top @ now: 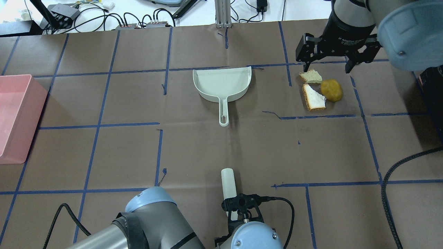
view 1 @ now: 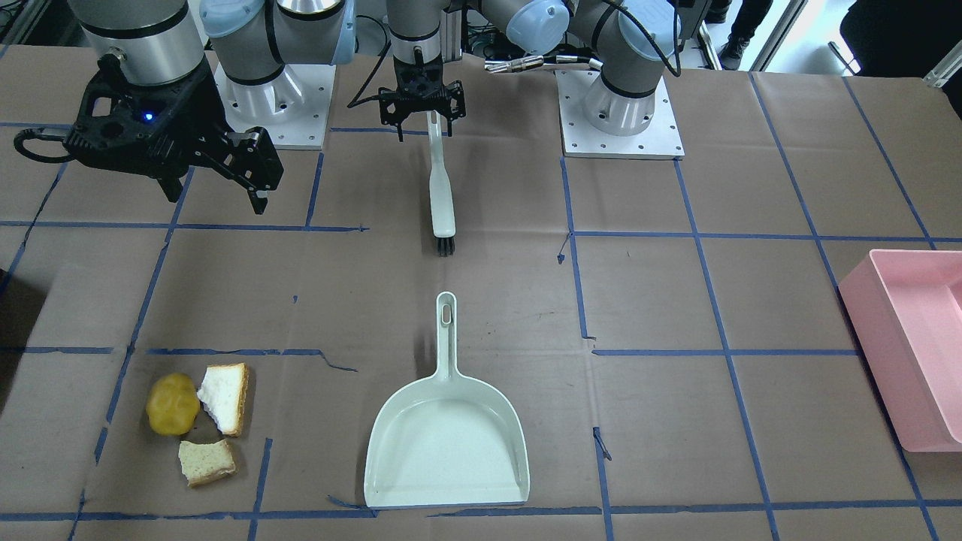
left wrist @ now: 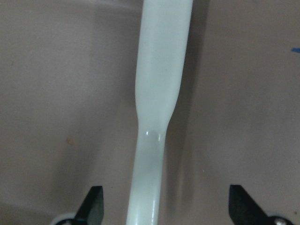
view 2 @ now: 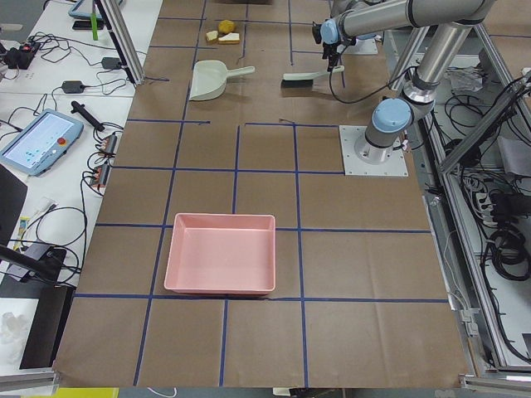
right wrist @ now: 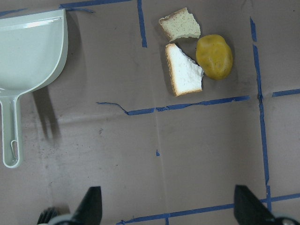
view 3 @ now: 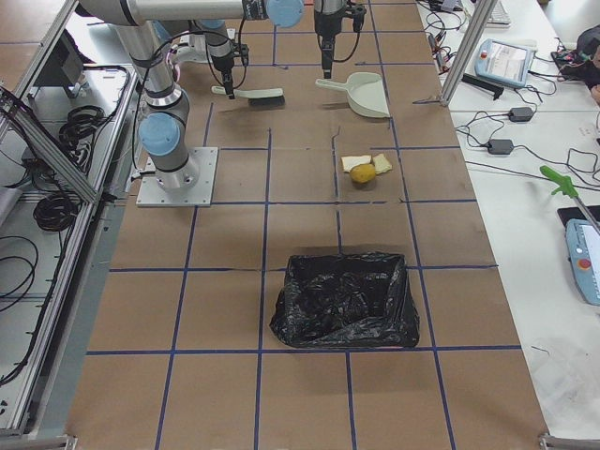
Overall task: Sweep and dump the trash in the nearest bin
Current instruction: 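Lower the left gripper and close it on the white brush handle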
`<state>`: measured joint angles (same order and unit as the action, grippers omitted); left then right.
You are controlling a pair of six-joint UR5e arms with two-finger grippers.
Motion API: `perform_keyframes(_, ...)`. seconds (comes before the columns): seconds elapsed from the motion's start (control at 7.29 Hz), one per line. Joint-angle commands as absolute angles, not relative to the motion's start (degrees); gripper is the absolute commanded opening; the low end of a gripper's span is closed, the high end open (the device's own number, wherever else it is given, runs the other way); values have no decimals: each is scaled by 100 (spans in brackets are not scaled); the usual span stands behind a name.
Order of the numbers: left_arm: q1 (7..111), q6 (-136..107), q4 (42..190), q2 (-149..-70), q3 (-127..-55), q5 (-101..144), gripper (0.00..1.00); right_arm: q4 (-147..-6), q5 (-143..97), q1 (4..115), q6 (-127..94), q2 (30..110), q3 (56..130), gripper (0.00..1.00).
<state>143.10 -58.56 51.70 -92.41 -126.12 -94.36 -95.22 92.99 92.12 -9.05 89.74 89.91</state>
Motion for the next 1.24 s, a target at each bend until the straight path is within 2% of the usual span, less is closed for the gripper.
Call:
perform_keyframes(0.0,14370,-5668,5054,-9272,-12743,-9545,94,-9519,9299,9211,-905,8974,8991,100)
perform_keyframes(0.82,14405,-6415,4755,-9308,-12981,-9501,84,-9527,9308,9211,-905,8974,9000,100)
perform_keyframes(0.96,14414,-6399,4755,-9299,-13025,-9484,80,-9527,9308,9211,-905,8974,9000,100)
perform_keyframes(1.1,14414,-6398,4755,-9247,-13078,-9457,67,-9527,9299,9211,-905,8974,9000,100)
